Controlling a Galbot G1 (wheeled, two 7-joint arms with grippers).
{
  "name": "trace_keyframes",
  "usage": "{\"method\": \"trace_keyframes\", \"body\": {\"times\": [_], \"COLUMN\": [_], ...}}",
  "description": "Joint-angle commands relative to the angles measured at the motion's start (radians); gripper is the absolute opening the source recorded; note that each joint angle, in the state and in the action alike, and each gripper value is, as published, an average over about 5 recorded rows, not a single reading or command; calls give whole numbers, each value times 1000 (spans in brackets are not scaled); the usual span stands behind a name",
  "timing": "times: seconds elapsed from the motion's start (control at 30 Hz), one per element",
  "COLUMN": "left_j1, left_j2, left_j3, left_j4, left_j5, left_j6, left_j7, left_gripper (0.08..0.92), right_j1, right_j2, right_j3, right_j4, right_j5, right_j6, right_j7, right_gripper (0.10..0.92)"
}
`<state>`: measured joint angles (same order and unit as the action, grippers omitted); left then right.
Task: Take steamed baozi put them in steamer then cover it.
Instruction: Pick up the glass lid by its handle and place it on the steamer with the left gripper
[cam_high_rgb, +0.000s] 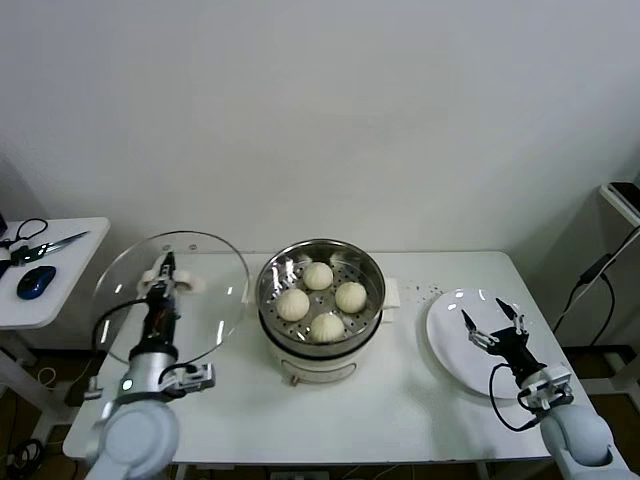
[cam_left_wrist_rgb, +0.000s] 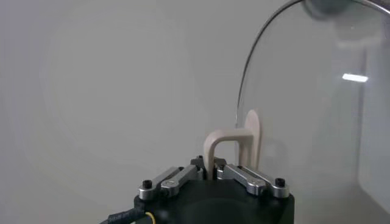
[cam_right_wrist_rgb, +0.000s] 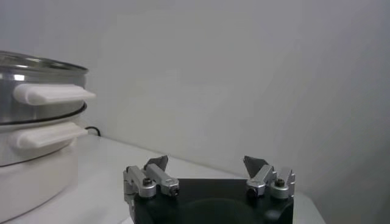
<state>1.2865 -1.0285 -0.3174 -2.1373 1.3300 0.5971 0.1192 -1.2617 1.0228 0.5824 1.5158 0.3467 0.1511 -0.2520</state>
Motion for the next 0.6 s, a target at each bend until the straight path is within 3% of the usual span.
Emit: {"method": "trace_keyframes", "body": {"times": [0.03,0.3,0.6], "left_j1": [-364,-396,-399], "left_j2": [-104,-355,-504], "left_j3": [427,503,531], "left_j4": [36,189,316], "left_j5": [204,338,345], "left_j6": [188,188,188], "left_j7": [294,351,271], "left_gripper": [154,154,154], "right_j1": [10,-14,-38], "right_j2": [6,4,5], "right_j3": [-5,25,56], "right_j4": [-9,-4,-3], "right_j5": [-14,-22,-24], "right_j6": [0,5,13], "right_j7": [3,-4,-10], "right_gripper": [823,823,823]}}
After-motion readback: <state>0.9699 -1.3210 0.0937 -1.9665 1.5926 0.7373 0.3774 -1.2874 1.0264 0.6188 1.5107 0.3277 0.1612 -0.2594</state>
